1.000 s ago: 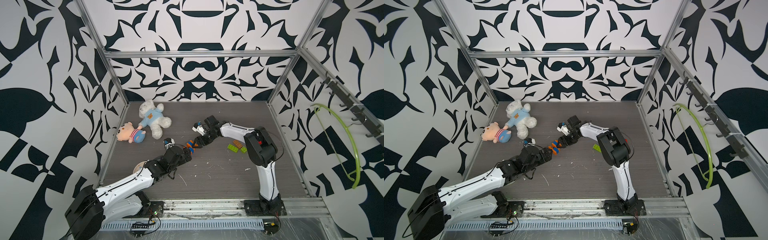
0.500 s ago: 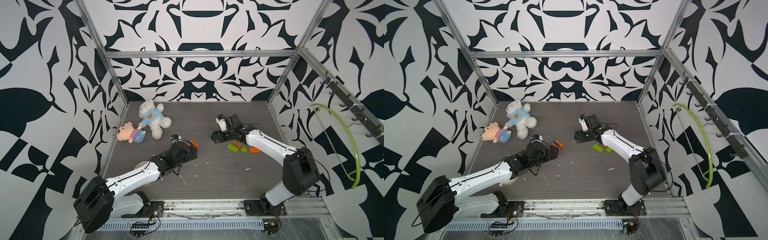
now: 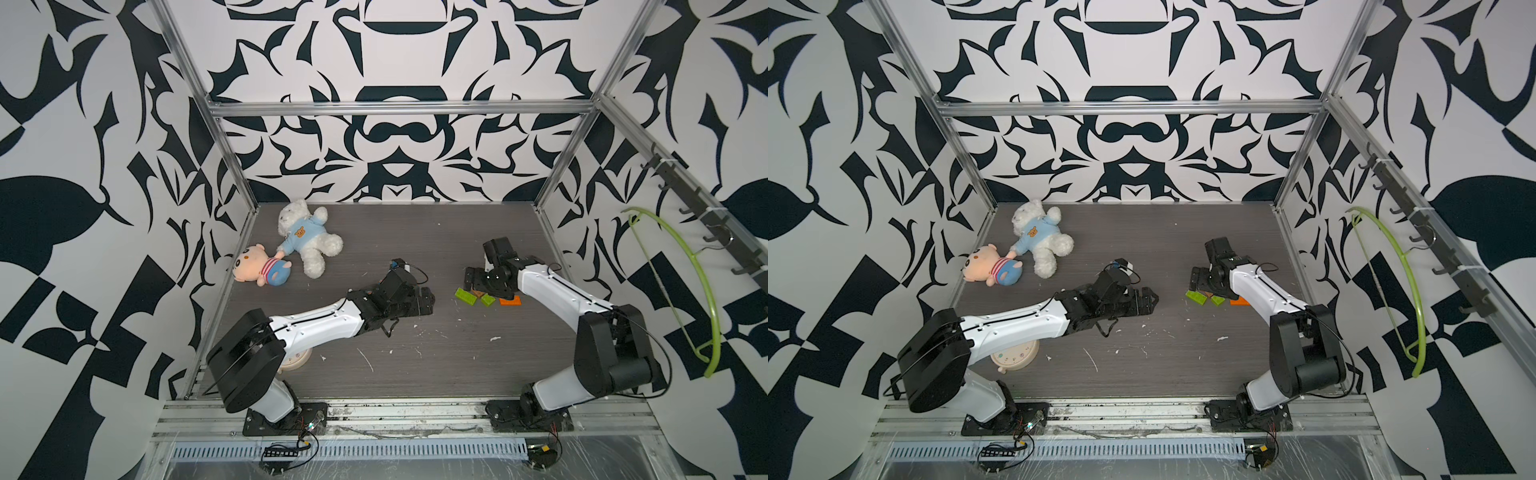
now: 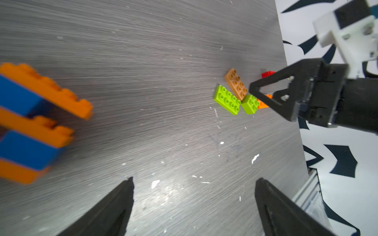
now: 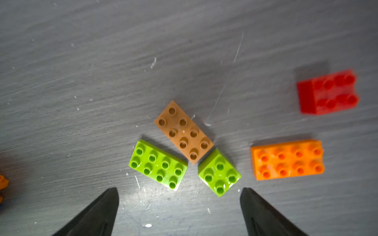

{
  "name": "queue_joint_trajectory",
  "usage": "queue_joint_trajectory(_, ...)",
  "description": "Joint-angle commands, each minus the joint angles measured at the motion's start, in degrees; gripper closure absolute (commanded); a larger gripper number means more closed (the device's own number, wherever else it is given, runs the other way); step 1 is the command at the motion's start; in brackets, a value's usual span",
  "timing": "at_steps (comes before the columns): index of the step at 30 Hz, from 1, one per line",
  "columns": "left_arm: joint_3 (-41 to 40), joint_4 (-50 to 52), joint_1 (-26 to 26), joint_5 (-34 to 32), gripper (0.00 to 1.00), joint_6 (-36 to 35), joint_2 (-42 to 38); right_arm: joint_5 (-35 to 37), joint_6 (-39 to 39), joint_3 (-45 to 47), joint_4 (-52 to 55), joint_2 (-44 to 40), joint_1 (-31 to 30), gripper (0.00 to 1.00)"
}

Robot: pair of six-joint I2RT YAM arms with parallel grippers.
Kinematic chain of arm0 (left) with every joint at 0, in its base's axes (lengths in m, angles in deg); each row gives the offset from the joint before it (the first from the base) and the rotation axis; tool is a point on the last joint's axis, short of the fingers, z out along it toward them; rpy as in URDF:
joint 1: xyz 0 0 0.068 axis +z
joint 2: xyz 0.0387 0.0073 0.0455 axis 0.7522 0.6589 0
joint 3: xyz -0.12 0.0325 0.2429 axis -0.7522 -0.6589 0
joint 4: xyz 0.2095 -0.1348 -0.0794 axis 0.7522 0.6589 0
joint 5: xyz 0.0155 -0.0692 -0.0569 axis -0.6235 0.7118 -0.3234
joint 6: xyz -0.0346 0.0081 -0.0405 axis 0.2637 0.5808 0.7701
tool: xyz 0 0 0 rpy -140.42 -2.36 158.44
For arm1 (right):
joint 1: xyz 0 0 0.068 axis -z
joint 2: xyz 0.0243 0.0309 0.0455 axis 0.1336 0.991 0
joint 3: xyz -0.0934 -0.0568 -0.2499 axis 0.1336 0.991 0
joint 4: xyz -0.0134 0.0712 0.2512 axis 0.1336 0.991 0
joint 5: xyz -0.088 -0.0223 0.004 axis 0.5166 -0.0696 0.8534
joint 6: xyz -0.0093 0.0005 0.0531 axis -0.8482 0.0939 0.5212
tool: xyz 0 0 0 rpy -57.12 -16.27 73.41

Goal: Assemble the number 5 with lego
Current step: Pick up the lego brick from the center of the board.

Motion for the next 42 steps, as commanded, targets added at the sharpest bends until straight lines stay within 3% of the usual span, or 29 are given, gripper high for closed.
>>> queue_joint_trajectory(1,3.2,1.7,-0.5,1.8,0.01,-1.4,2.7,-1.0,5.5,-0.7,1.4,-0.8,-0.2,0.07)
queue_joint_trajectory(7,6.9,2.7,-0.7,2.8,0.01,-1.5,6.1,-4.7,5.4,-0.9,1.8,0.5,-0.8,0.14)
queue_joint_trajectory(19,6.5,3.6,-0.7,1.3,0.01,-1.7,5.5,-0.5,10.0,-4.4,1.8,7.8,-7.1,0.07)
queue_joint_trajectory(23,5.7,3.7,-0.7,0.5,0.01,-1.6,4.7,2.2,11.7,-5.4,1.7,10.2,-7.2,0.01)
queue_joint_trajectory(32,5.6,4.0,-0.7,0.0,0.01,-1.5,4.5,3.7,16.5,-5.5,0.4,12.7,-7.2,0.01)
queue_joint_trajectory(42,5.6,4.4,-0.7,-0.4,0.01,-1.5,4.4,3.0,15.9,-7.4,1.1,16.7,-7.1,0.17)
